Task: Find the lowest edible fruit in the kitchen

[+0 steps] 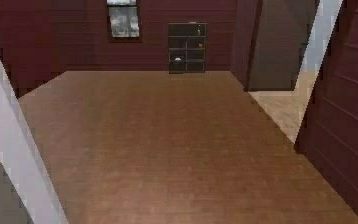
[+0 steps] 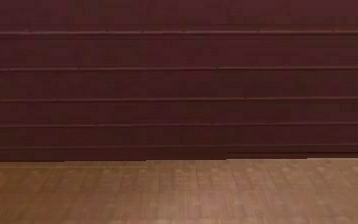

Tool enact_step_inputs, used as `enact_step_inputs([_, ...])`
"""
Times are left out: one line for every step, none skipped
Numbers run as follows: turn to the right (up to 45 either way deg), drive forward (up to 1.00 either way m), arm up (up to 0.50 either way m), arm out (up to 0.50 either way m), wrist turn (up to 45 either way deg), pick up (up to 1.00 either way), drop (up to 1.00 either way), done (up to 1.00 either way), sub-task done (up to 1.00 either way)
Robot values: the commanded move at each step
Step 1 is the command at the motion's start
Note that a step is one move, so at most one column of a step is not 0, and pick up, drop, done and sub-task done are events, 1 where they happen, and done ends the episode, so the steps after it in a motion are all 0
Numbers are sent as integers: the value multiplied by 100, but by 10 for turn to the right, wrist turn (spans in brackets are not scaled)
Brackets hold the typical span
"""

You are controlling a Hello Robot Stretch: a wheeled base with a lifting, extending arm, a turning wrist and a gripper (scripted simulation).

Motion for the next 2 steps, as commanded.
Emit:
enact_step_inputs([0, 100, 0, 0, 0, 0, 0, 0, 0])
enact_step_inputs([-30, 0, 0, 0, 0, 0, 0, 0, 0])
